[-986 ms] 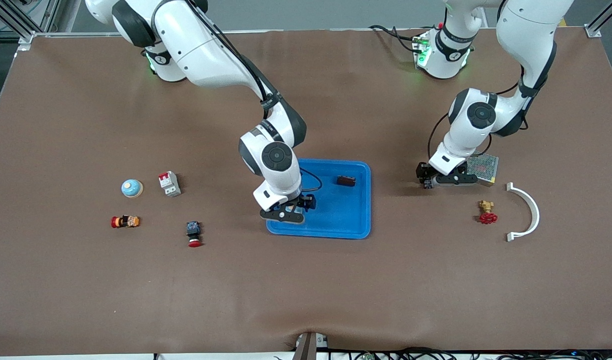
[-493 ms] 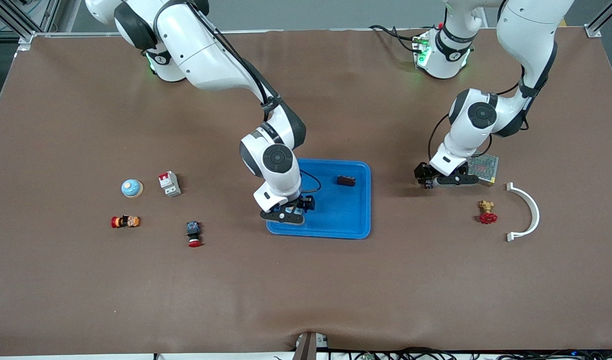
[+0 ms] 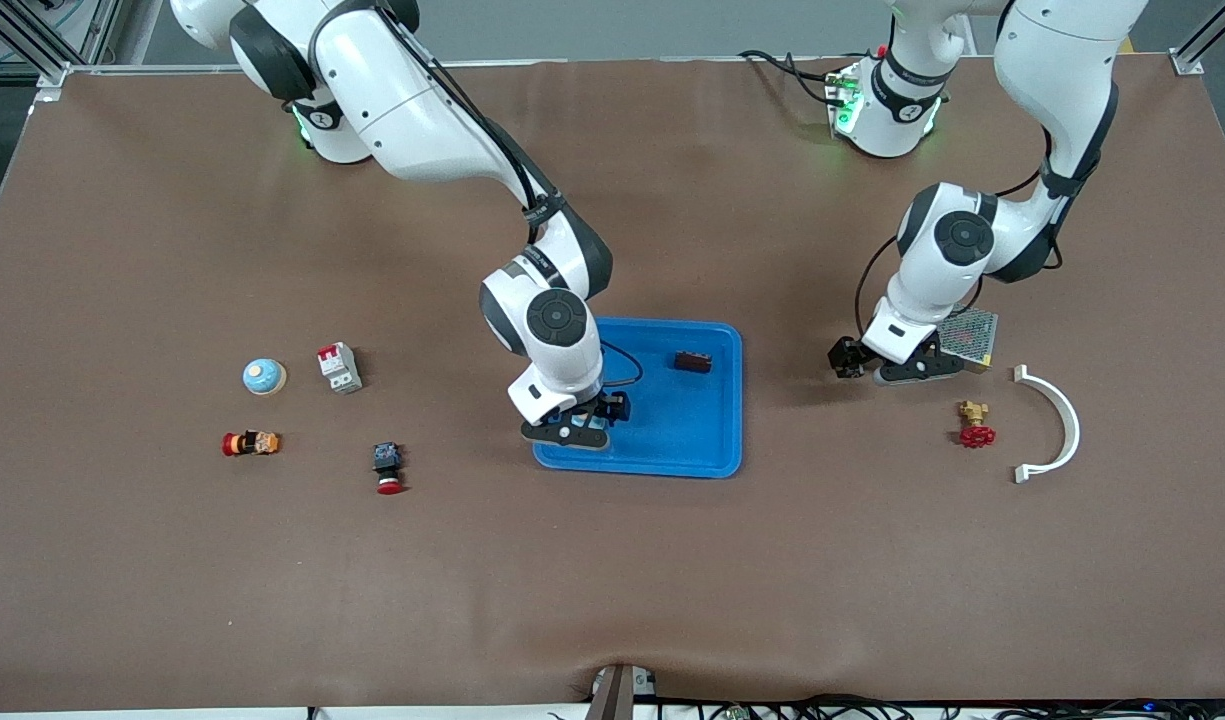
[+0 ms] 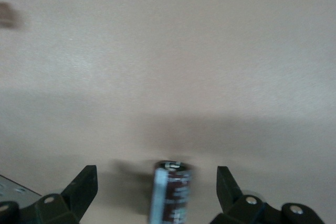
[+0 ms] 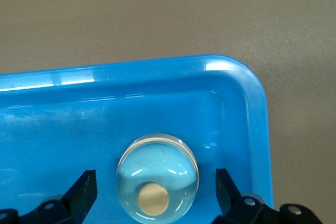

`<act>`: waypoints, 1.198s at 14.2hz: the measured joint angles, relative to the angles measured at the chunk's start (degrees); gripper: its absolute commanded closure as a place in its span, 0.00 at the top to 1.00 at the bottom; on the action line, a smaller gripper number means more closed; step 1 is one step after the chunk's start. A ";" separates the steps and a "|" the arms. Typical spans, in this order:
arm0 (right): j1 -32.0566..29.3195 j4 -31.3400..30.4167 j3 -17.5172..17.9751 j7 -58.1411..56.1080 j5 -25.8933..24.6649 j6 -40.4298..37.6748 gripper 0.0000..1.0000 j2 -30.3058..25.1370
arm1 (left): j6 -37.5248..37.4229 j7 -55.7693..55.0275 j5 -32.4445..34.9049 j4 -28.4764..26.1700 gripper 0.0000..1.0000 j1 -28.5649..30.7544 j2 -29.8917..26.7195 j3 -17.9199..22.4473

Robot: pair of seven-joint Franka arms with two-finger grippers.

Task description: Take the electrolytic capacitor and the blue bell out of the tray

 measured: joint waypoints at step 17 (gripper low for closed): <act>0.03 0.55 -0.05 0.00 -0.38 0.91 0.48 1.02 | -3.63 -32.33 0.02 5.49 1.00 -6.73 -0.57 -0.69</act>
